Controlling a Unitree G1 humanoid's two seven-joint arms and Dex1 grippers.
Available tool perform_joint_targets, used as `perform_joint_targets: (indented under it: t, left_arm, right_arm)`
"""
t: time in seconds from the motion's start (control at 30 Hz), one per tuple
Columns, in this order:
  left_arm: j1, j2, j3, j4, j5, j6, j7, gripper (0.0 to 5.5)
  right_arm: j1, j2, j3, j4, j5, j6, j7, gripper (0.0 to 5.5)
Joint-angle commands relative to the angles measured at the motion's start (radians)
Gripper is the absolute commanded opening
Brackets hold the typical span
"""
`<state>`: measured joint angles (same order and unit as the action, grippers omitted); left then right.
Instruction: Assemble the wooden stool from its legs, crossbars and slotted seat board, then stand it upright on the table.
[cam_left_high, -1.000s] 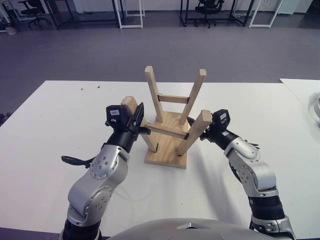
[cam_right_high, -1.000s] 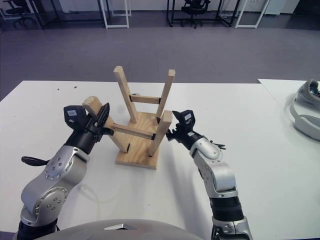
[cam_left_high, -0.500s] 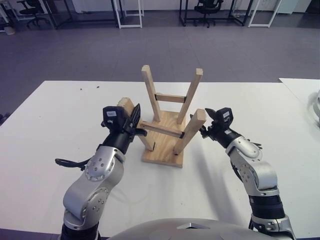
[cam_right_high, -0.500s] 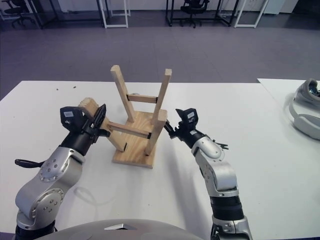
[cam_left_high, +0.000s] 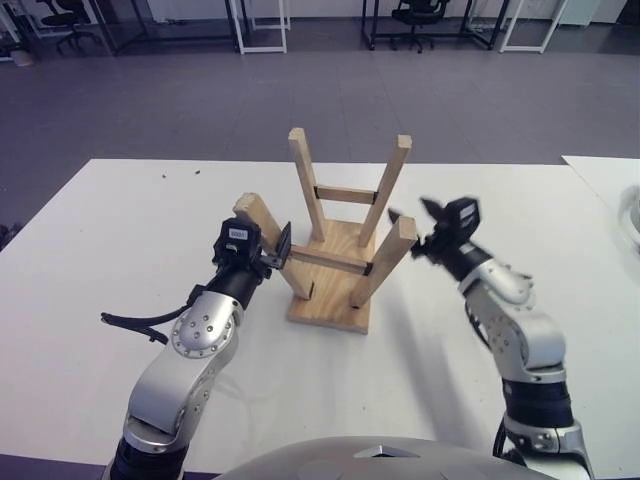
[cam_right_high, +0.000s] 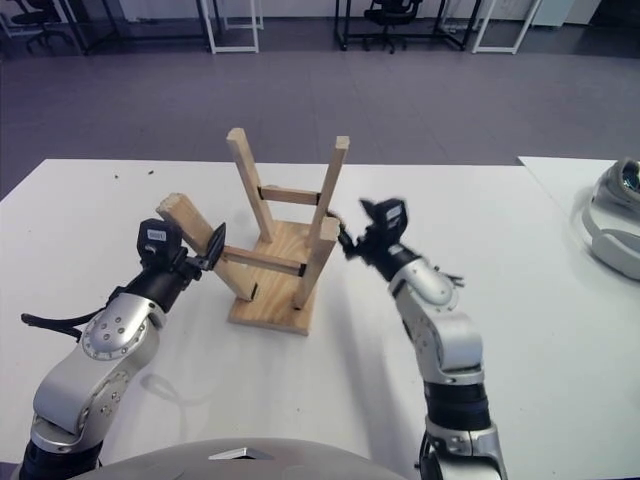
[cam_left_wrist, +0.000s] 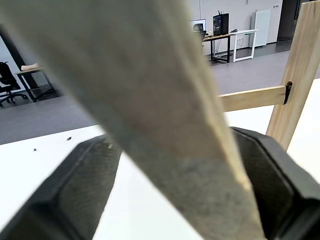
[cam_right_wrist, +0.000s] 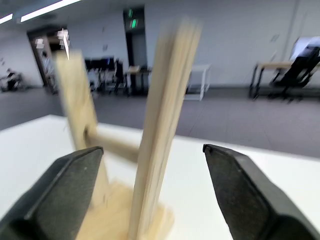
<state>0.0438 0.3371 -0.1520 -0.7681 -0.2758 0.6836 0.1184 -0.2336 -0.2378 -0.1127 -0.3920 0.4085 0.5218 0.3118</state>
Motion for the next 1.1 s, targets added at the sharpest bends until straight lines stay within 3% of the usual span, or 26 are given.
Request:
perform_joint_targets:
  t: [0.03,0.2,0.37,0.47,0.6,0.67,0.8,1.1]
  left_arm:
    - [0.036,-0.035,0.015,0.015,0.018,-0.013,-0.018,4.44]
    - [0.010,-0.077,0.037,0.012,0.072,-0.118,-0.016,5.36]
    - [-0.010,-0.134,0.058,0.010,0.069,-0.170,-0.029,5.36]
    - [-0.009,-0.189,0.079,0.010,0.019,-0.173,-0.044,5.36]
    - [-0.034,-0.372,0.136,-0.014,-0.275,-0.166,-0.041,5.36]
    - [-0.052,-0.419,0.156,-0.030,-0.410,-0.162,-0.041,5.36]
    - [-0.088,-0.466,0.201,-0.020,-0.656,-0.158,0.034,5.36]
    - [-0.119,-0.455,0.198,0.037,-1.101,-0.245,0.209,5.36]
  right_arm:
    - [-0.216,-0.015,-0.120,-0.196,0.185,0.145,-0.121,3.75]
    - [-0.331,0.018,-0.009,-0.354,0.270,0.254,-0.223,3.75]
    - [-0.343,-0.103,0.126,-0.353,0.186,0.391,-0.232,3.75]
    - [-0.463,-0.174,0.242,-0.387,0.120,0.477,-0.223,3.75]
    - [-0.528,-0.327,0.604,-0.397,-0.077,0.499,-0.147,3.75]
    - [-0.550,-0.368,0.707,-0.384,-0.167,0.477,-0.122,3.75]
    - [-0.595,-0.409,0.828,-0.335,-0.309,0.442,-0.044,3.75]
    - [-0.470,-0.467,1.000,-0.288,-0.496,0.362,0.109,3.75]
